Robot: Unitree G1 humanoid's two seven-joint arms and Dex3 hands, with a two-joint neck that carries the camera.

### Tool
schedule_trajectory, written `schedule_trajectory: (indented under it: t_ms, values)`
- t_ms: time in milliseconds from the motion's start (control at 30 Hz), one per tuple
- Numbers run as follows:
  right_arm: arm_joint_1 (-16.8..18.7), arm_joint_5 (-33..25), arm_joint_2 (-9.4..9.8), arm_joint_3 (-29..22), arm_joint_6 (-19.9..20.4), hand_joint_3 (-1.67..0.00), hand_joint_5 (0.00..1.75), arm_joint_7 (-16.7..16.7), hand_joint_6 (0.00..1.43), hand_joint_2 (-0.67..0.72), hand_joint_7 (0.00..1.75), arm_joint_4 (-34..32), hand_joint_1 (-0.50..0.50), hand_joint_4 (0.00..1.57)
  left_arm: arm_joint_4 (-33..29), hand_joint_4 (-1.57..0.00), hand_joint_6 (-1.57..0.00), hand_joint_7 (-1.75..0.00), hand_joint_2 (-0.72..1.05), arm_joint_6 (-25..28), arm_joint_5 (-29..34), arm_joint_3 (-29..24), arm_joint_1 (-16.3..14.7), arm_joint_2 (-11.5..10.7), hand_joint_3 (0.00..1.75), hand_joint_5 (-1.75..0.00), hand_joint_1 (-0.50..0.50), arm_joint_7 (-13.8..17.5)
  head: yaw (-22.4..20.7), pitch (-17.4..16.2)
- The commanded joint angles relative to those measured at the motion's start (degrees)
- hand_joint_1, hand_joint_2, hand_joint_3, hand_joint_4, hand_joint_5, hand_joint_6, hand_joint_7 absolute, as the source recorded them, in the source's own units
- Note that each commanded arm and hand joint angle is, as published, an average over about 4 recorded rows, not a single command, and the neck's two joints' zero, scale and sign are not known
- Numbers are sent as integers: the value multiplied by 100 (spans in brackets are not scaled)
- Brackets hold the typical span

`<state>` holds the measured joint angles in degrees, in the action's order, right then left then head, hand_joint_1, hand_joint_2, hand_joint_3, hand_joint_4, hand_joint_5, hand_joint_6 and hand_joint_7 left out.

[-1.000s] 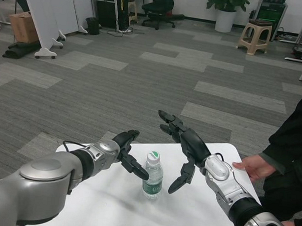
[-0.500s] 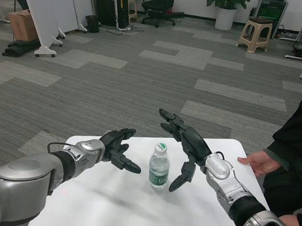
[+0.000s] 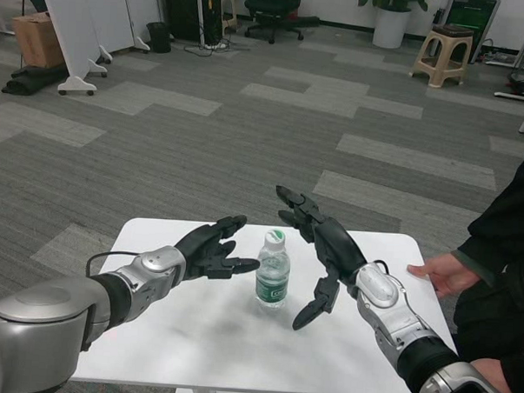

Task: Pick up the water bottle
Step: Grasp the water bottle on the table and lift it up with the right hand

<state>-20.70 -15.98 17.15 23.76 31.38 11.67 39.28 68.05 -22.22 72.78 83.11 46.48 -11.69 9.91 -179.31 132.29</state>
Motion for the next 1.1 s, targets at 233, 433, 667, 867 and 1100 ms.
schedule_trajectory:
  t_ms: [233, 433, 667, 867, 1100]
  values:
    - [4, -28, 17, -55, -27, -48, 39, -16, 0, 60, 7, -25, -8, 0, 41, 0, -1, 0, 105, -90, -186, 127, -16, 44, 9, 0, 50, -29, 5, 0]
    - [9, -28, 17, -47, -27, -48, 39, -16, 0, 60, 7, -25, -6, 0, 37, 0, 0, 0, 105, -85, -216, 127, -16, 88, 9, 0, 50, -33, 15, 7]
    - [13, -28, 25, -55, -27, -48, 39, -16, 0, 60, 7, -25, -8, 0, 85, 0, 0, 0, 83, -81, -212, 138, -14, 128, 9, 0, 50, -83, 19, 9]
    - [13, -28, 17, -47, -27, -48, 39, -16, 0, 60, 7, -25, -8, 0, 263, 0, 0, 0, 47, -88, -219, 199, 30, 255, 9, 0, 50, -211, 7, 7]
    - [13, -28, 17, -38, -27, -48, 39, -16, 0, 60, 7, -25, -5, 0, 525, 0, 0, 0, 27, -88, -186, 250, 120, 396, 9, 0, 50, -358, 14, 12]
